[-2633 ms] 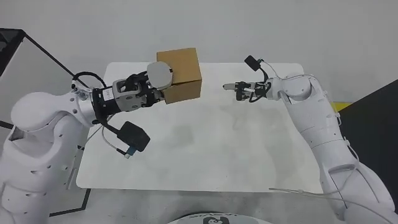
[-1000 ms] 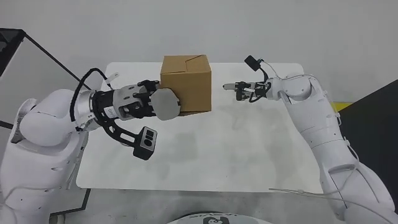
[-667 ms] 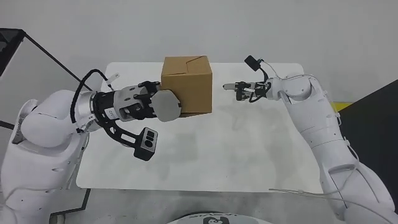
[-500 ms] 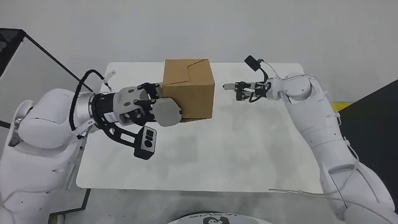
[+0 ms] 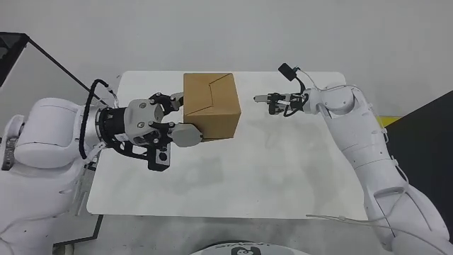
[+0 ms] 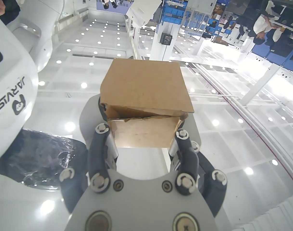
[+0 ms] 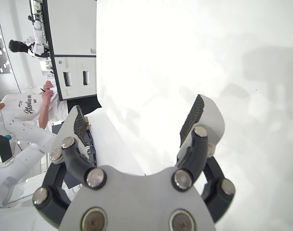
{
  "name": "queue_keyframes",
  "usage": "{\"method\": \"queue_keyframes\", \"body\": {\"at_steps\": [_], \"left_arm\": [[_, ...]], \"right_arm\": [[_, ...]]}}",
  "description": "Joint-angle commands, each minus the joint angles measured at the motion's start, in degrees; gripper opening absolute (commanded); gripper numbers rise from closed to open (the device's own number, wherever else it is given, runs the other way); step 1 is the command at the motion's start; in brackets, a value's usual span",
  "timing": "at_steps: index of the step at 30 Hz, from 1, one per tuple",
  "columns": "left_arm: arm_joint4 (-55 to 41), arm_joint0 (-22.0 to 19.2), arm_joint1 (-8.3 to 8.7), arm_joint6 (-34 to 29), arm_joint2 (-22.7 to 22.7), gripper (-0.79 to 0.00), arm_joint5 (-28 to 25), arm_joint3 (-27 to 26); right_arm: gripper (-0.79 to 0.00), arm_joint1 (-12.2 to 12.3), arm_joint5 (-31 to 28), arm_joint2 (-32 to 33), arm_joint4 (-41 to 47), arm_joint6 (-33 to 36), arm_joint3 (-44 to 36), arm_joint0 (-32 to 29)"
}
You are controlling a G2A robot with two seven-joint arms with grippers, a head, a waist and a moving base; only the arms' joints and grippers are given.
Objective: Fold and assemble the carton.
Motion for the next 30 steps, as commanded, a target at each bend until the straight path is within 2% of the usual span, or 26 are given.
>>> {"method": "queue_keyframes", "body": {"at_steps": [1, 4, 7, 14, 16, 24, 25, 27, 30], "left_arm": [[0.0, 0.6, -0.05, -0.8, 0.0, -0.785, -1.9, 0.3], [-2.4, 1.9, -0.23, -3.7, 1.1, -0.785, -7.0, 0.0], [-7.7, 2.5, -0.01, -0.9, 2.0, -0.785, -15.5, -0.7], [-15.7, 1.4, 0.48, 3.8, 1.5, -0.785, -27.6, -2.5], [-18.0, 1.9, 0.49, 2.7, 1.3, -0.785, -31.0, -2.6], [-18.2, 1.8, 0.53, 3.3, 1.2, -0.785, -31.2, -3.1], [-18.0, 2.2, 0.55, 2.8, 1.3, -0.785, -32.5, -3.0], [-16.5, 2.6, 0.68, 1.5, 0.8, -0.785, -36.7, -4.0], [-21.7, 3.3, 0.56, -3.0, 0.6, -0.785, -47.2, -4.8]], "right_arm": [[0.000, 0.0, 0.0, 0.0, 0.0, 0.0, 0.0, 0.0], [0.000, 0.0, 0.0, 0.0, 0.0, 0.0, 0.0, 0.0], [0.000, 0.0, 0.0, 0.0, 0.0, 0.0, 0.0, 0.0], [0.000, 0.0, 0.0, 0.0, 0.0, 0.0, 0.0, 0.0], [0.000, 0.0, 0.0, 0.0, 0.0, 0.0, 0.0, 0.0], [0.000, 0.0, 0.0, 0.0, 0.0, 0.0, 0.0, 0.0], [0.000, 0.0, 0.0, 0.0, 0.0, 0.0, 0.0, 0.0], [0.000, 0.0, 0.0, 0.0, 0.0, 0.0, 0.0, 0.0], [0.000, 0.0, 0.0, 0.0, 0.0, 0.0, 0.0, 0.0]]}}
